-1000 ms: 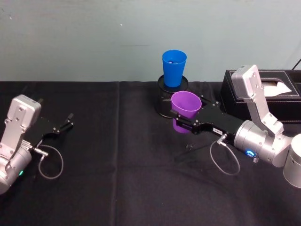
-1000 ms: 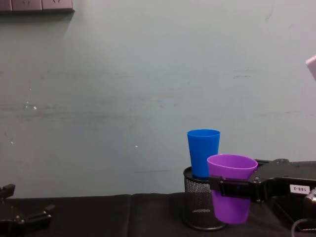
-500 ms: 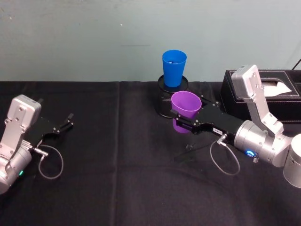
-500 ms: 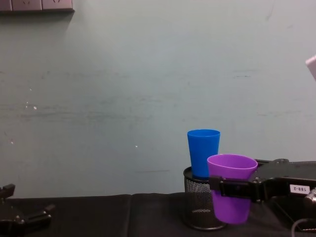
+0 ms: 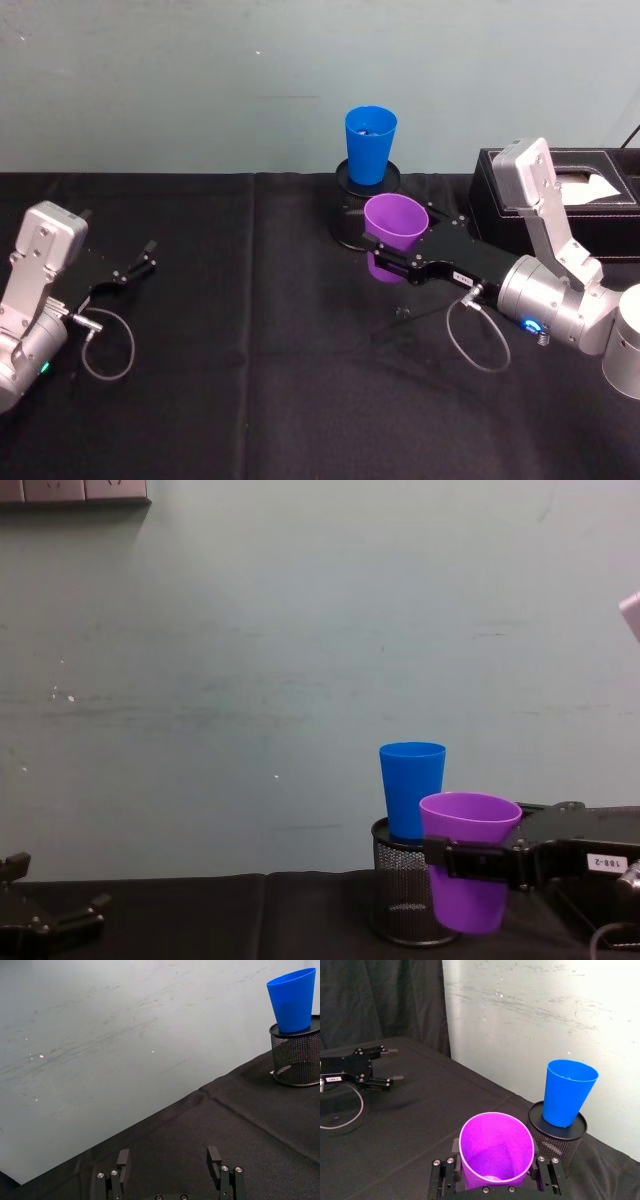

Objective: Pick up one cup with a gripper and tap it against the other cup.

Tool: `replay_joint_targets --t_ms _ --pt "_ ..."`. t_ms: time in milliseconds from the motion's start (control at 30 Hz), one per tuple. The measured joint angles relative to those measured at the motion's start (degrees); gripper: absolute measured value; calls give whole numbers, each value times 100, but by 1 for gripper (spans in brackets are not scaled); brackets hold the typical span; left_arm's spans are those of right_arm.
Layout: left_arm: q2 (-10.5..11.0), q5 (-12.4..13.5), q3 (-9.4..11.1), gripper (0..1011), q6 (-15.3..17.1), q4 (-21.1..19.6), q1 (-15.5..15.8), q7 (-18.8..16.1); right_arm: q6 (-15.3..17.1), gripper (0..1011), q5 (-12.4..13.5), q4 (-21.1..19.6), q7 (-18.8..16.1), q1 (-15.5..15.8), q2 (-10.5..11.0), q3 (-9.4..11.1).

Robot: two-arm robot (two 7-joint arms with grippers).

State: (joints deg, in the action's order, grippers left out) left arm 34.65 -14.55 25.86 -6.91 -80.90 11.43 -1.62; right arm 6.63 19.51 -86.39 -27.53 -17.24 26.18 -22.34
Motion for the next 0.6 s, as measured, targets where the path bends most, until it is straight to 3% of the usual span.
replay_joint_targets --t_ms 600 --pt "0 0 0 1000 0 0 0 0 0 741 0 0 0 0 0 0"
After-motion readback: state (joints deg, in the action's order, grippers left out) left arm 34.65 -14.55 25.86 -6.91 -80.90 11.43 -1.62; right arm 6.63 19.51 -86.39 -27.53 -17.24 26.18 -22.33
